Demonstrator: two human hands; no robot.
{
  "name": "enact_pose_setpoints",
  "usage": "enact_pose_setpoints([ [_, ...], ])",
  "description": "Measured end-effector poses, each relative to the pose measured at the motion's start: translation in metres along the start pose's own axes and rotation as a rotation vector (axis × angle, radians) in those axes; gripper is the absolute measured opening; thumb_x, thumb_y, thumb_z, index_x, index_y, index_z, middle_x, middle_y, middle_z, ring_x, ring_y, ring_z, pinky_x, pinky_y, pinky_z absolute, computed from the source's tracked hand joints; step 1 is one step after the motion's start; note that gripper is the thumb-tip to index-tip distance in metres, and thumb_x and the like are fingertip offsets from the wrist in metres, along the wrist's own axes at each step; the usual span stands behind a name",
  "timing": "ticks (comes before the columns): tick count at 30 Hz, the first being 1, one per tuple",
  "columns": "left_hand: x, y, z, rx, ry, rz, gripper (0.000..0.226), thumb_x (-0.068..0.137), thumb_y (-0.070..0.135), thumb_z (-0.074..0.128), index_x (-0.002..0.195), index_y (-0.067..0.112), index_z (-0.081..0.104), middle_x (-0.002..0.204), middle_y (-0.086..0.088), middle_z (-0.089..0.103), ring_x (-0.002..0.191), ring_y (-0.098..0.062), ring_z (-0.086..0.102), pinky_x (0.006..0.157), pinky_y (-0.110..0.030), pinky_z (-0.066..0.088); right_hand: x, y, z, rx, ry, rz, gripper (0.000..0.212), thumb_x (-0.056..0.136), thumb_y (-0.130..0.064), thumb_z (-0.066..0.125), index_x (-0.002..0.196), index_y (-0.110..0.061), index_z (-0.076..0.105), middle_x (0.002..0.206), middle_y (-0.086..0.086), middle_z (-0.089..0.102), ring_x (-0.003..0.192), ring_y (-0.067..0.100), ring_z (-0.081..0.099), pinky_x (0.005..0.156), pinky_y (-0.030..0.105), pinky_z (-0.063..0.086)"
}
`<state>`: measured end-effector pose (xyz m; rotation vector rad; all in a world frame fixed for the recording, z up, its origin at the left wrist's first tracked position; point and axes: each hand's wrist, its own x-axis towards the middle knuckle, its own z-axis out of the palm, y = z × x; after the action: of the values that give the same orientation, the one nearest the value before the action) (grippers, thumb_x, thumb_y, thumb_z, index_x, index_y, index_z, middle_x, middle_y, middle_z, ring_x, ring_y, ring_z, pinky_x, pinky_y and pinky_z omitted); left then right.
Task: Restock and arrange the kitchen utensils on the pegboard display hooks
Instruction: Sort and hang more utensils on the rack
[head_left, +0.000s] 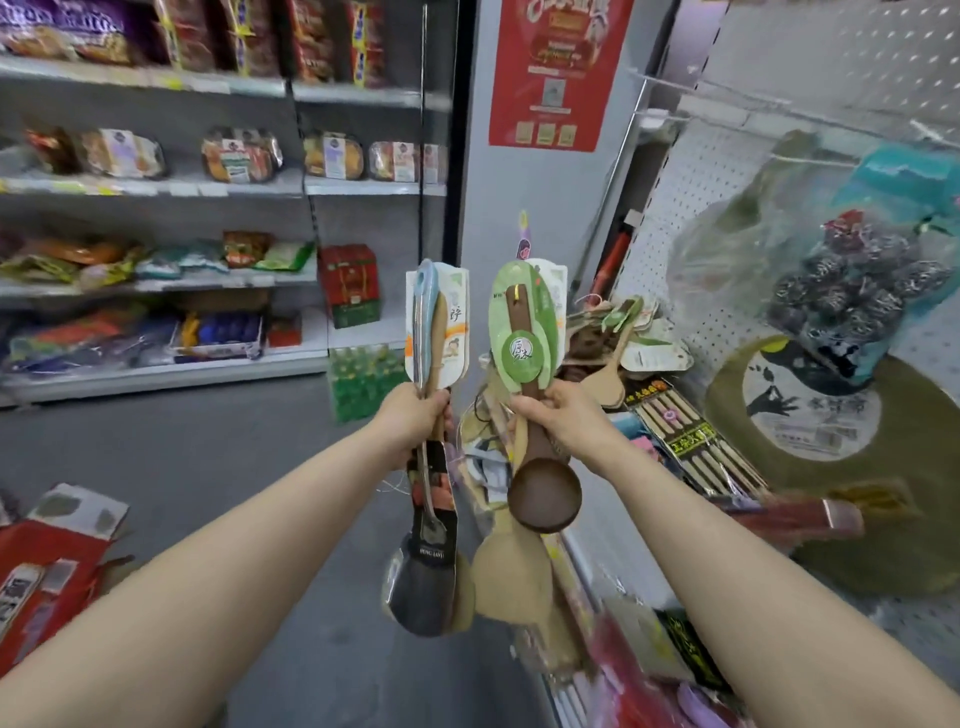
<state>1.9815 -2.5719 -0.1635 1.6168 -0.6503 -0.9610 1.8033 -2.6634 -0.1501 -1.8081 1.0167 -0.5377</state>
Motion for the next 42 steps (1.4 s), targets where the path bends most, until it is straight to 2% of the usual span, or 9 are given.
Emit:
enact_pose_setpoints([
  [5,0.079,0.029,-0.046,0.024,-0.029,0.008,0.022,0.101,0.012,0.046,0.08,0.011,0.049,0.071,-0.005,0.058,0.061,-0.014,0.056,0.06,-0.025,0.05,0.074,-0.028,0.035,-0.103,0.029,-0.011,0.025,0.09,-0.037,0.068,0.096,-0.013,0.065,0.089,0.008,0.075,0.081,0.016,0.07,0.075,0.034,0.051],
  [11,0.168,0.052,-0.087,0.06,-0.038,0.007,0.012,0.1,0.016,0.049,0.091,0.01,0.053,0.078,-0.005,0.062,0.071,-0.015,0.06,0.071,-0.028,0.054,0.151,-0.05,0.059,-0.139,0.083,0.011,0.028,0.094,-0.035,0.064,0.08,-0.012,0.07,0.057,-0.013,0.064,0.054,-0.004,0.055,0.058,0.014,0.039],
  [15,0.219,0.064,-0.09,0.067,-0.096,0.003,0.01,0.101,0.017,0.048,0.103,0.008,0.052,0.078,-0.003,0.061,0.068,-0.013,0.059,0.059,-0.022,0.051,0.203,-0.052,0.059,-0.072,0.077,0.031,0.017,0.094,-0.033,0.064,0.09,-0.016,0.064,0.07,-0.009,0.073,0.062,-0.001,0.062,0.068,0.025,0.046],
  [20,0.292,0.081,-0.073,0.083,-0.127,-0.009,0.02,0.1,0.018,0.05,0.114,0.004,0.052,0.08,-0.004,0.063,0.068,-0.014,0.062,0.057,-0.022,0.052,0.267,-0.05,0.045,-0.094,0.079,0.025,0.011,0.097,-0.026,0.06,0.095,-0.015,0.058,0.06,-0.015,0.063,0.048,-0.017,0.053,0.052,0.003,0.036],
  [25,0.365,0.108,-0.036,0.114,-0.218,0.011,0.018,0.1,0.015,0.049,0.111,0.001,0.052,0.078,-0.006,0.059,0.065,-0.014,0.059,0.047,-0.014,0.05,0.342,-0.033,0.017,-0.097,0.162,0.047,0.013,0.096,-0.024,0.061,0.096,-0.011,0.06,0.051,-0.019,0.062,0.049,-0.012,0.056,0.051,0.006,0.037],
  [32,0.447,0.138,0.016,0.197,-0.34,0.066,0.012,0.1,0.012,0.047,0.1,0.003,0.054,0.076,-0.006,0.058,0.069,-0.017,0.057,0.065,-0.022,0.053,0.421,-0.02,-0.036,-0.097,0.252,0.116,0.026,0.093,-0.034,0.062,0.098,-0.009,0.065,0.077,-0.002,0.076,0.08,0.017,0.072,0.091,0.044,0.053],
  [35,0.474,0.139,0.033,0.205,-0.406,0.033,0.013,0.1,0.013,0.047,0.103,0.003,0.055,0.076,-0.006,0.057,0.069,-0.016,0.058,0.066,-0.023,0.052,0.44,-0.012,-0.048,-0.097,0.316,0.177,0.026,0.094,-0.034,0.063,0.097,-0.008,0.065,0.077,0.0,0.075,0.076,0.011,0.071,0.088,0.036,0.055],
  [38,0.505,0.142,0.054,0.229,-0.477,0.002,0.022,0.1,0.014,0.047,0.115,-0.001,0.054,0.074,-0.004,0.058,0.066,-0.013,0.058,0.054,-0.014,0.051,0.457,-0.005,-0.061,-0.128,0.376,0.228,0.016,0.096,-0.03,0.061,0.088,-0.016,0.06,0.07,-0.01,0.065,0.064,-0.004,0.062,0.063,0.011,0.046],
  [42,0.539,0.143,0.078,0.252,-0.559,0.025,0.012,0.1,0.012,0.047,0.105,0.003,0.055,0.071,-0.004,0.057,0.06,-0.011,0.054,0.042,-0.011,0.044,0.475,0.008,-0.07,-0.14,0.481,0.29,0.024,0.093,-0.039,0.063,0.102,-0.017,0.062,0.097,0.002,0.071,0.093,0.021,0.066,0.087,0.037,0.052],
])
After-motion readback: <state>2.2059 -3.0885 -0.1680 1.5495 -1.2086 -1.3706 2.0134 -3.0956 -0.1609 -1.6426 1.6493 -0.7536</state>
